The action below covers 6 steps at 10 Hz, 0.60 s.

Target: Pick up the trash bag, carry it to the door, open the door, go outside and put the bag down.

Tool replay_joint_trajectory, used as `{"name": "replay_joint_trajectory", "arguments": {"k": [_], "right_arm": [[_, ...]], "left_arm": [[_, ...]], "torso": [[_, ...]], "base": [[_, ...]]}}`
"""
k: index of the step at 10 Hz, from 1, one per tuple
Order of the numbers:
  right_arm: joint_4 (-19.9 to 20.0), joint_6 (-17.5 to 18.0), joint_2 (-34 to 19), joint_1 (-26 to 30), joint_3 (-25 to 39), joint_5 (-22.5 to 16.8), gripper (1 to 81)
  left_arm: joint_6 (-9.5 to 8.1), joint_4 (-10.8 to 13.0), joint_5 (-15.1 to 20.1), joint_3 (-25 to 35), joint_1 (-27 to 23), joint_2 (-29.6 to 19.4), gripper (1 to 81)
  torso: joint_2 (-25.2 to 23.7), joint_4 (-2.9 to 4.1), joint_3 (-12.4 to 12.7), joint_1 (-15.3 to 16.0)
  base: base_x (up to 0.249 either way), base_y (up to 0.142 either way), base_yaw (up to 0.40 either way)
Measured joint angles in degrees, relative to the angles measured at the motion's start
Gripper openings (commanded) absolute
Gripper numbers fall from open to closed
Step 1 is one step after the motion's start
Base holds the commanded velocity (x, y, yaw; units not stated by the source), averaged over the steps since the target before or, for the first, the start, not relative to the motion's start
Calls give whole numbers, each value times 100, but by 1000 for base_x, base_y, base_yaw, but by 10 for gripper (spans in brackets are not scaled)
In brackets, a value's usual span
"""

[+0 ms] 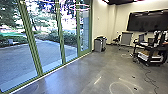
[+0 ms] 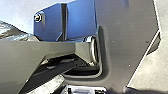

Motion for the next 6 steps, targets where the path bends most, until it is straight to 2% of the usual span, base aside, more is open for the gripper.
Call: {"name": "replay_joint_trajectory", "arguments": {"k": [6], "right_arm": [[0,0,5,5,0,-5,811]], "left_arm": [[0,0,2,0,-7,-4,10]], "torso": [[0,0,0,0]], "base": [[157,0,0]]}}
